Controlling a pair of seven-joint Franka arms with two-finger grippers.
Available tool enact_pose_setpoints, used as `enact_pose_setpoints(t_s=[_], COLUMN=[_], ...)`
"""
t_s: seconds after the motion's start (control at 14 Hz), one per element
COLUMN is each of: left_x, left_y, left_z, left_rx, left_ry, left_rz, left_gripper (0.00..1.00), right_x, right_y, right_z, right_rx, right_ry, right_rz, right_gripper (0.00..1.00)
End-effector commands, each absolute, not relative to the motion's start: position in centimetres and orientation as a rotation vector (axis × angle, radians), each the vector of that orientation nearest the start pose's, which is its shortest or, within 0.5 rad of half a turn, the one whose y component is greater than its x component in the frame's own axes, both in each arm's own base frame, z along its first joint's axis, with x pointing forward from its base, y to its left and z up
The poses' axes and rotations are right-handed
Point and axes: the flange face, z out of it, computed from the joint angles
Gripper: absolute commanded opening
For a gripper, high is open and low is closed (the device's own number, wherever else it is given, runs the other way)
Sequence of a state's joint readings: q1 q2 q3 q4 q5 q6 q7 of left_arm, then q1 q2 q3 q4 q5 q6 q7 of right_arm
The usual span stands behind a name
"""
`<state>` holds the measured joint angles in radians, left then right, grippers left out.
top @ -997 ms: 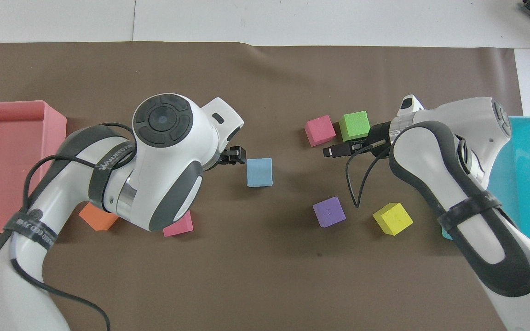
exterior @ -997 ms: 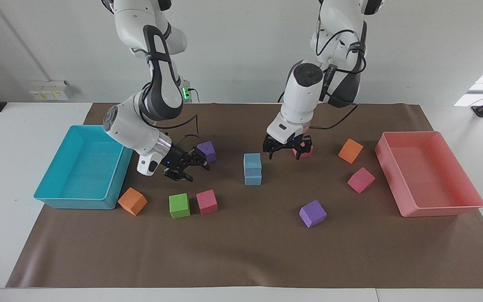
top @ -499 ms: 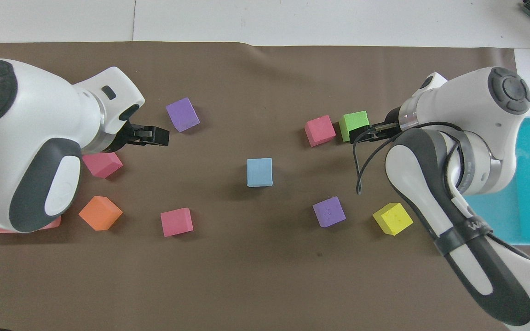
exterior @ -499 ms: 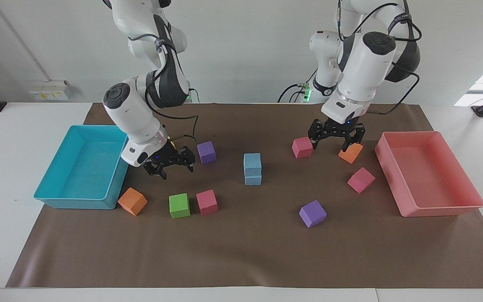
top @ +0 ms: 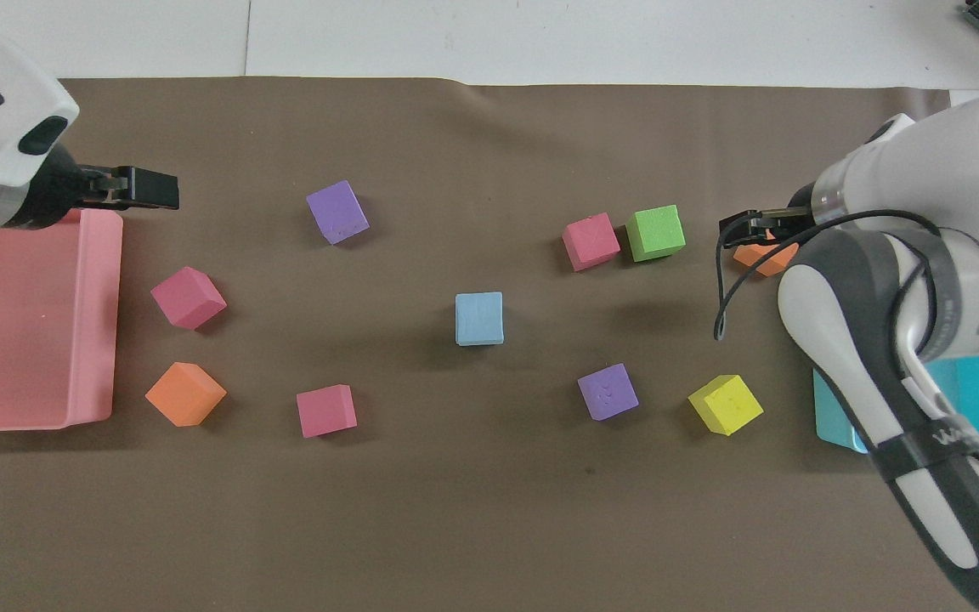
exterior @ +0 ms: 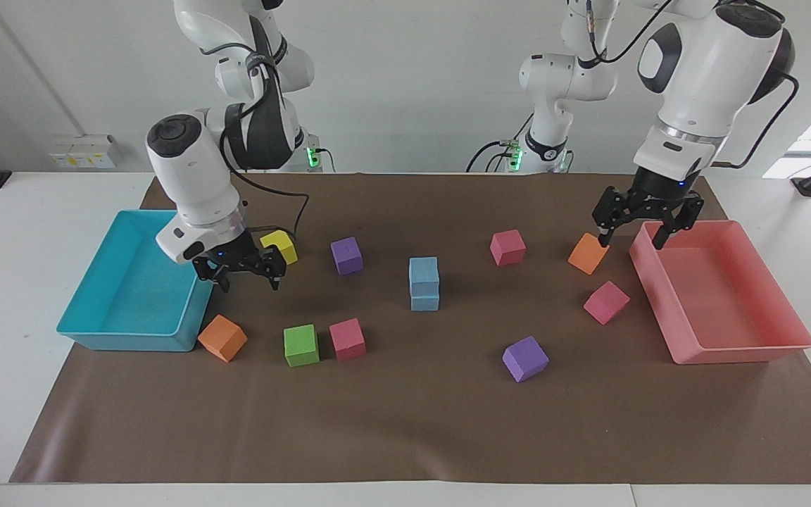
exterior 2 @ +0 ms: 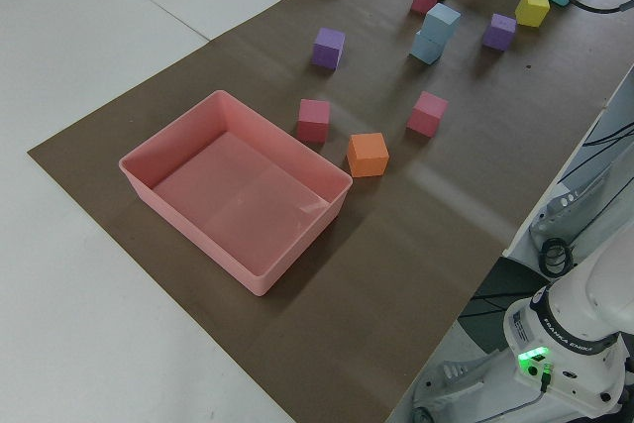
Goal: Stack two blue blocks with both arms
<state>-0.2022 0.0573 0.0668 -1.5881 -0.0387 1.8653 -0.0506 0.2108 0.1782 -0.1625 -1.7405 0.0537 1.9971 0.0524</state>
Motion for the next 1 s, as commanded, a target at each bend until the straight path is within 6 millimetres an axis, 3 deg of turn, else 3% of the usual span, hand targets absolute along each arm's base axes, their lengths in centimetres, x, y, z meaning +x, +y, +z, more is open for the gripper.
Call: enact_pose_setpoints(t_s=[0.0,0.07,0.21,0.43,0.64,0.78,0.93], left_x=[59.0,58.6,57.3,56.0,53.6,53.3,53.7], left_y=[-4.8,-4.1,-3.7,-4.6,-5.1,-5.2,-5.1], left_z=[63.8,65.1,65.3,66.2,64.4,64.5,64.6], left_rx=[-3.174,-3.180,-3.187,-3.189,-3.180,-3.180,-3.177], left_ry=[0.159,0.141,0.139,0.167,0.200,0.207,0.231], left_rz=[-0.260,-0.232,-0.093,-0.089,-0.020,-0.025,-0.040], left_gripper=[1.00,1.00,1.00,1.00,1.00,1.00,1.00], right_x=[60.4,59.8,58.6,57.5,56.4,56.4,56.5], right_y=[0.4,-0.2,-1.8,-2.3,-2.3,-2.2,-2.5], right_z=[51.5,52.1,54.2,55.5,57.9,60.7,61.5], right_rx=[-3.134,-3.133,-3.120,-3.116,-3.122,-3.162,-3.168], right_ry=[0.143,0.153,0.188,0.185,0.176,0.158,0.160], right_rz=[-0.088,-0.066,-0.071,-0.051,-0.036,-0.059,-0.069], right_gripper=[1.00,1.00,1.00,1.00,1.00,1.00,1.00])
